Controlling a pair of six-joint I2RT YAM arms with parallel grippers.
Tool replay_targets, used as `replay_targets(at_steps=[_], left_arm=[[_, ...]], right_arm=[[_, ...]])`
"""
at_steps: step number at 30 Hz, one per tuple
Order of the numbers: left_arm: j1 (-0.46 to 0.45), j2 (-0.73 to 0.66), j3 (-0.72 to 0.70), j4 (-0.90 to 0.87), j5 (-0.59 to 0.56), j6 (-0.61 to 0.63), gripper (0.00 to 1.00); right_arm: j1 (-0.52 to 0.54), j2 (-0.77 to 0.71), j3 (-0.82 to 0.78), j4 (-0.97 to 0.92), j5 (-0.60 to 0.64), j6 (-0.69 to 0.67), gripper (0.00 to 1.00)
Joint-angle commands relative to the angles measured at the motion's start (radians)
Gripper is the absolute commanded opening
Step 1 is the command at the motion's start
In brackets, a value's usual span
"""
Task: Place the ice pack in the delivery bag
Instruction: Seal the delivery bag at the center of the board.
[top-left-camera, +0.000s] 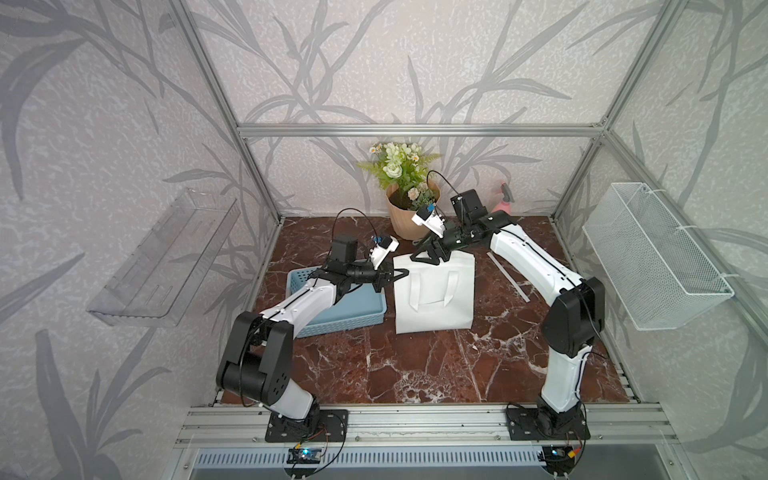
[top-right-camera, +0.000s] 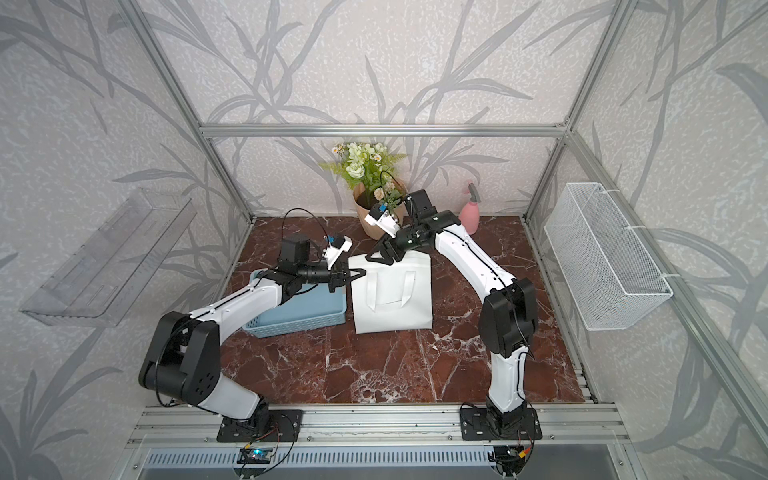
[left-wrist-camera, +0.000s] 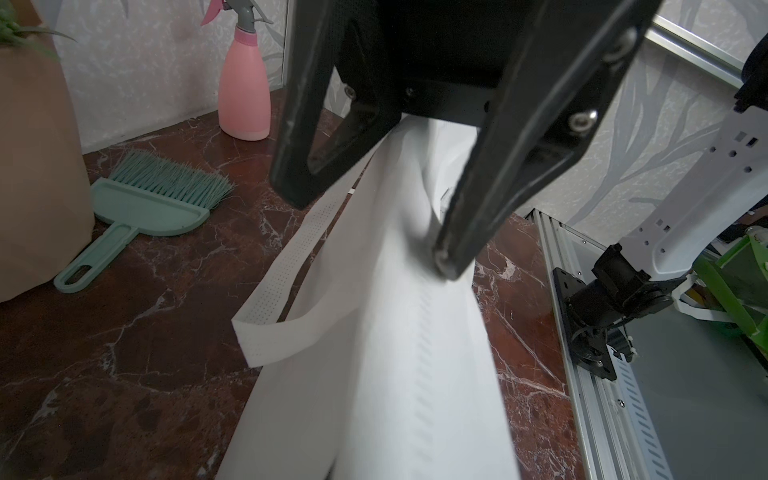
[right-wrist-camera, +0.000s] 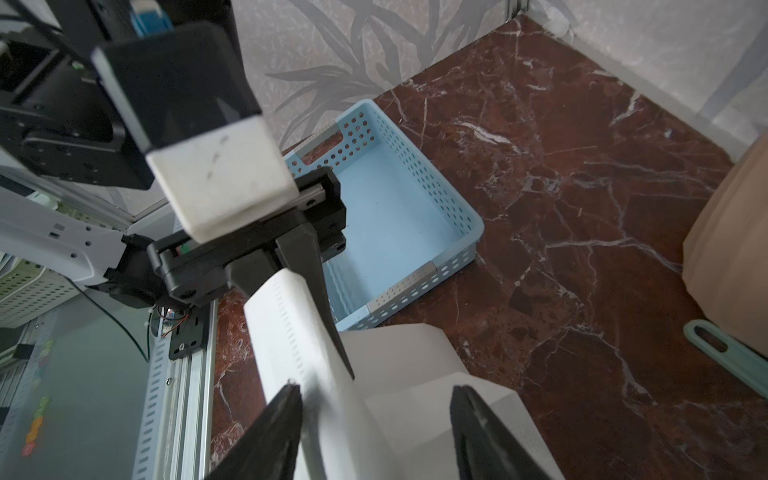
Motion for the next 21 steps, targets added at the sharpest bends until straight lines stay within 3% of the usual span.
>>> replay_targets(at_steps=[1,4,13,18,21], left_arm=[[-0.004,-0.034,0.029,-0.015,0.014,0.025,0.00],[-0.004,-0.030,0.030,-0.015,0.016,0.027,0.00],[0.007,-0.032,0.034,-0.027,0.006,0.044,0.00],[0.013,-0.036,0.035,-0.028,0.000,0.042,0.04],[0.014,-0.044,0.035,-0.027,-0.009,0.035,0.13]], right_arm=[[0.014,-0.012,0.007,-0.123,-0.021,-0.075,0.57],[0.025,-0.009,-0.001,-0.142,0.029,-0.098,0.45],[0.042,-0.030,-0.054,-0.188,0.083,-0.208,0.48],[0.042,-0.050,-0.063,-0.188,0.095,-0.242,0.15],[0.041,-0.060,-0.070,-0.189,0.084,-0.256,0.12]])
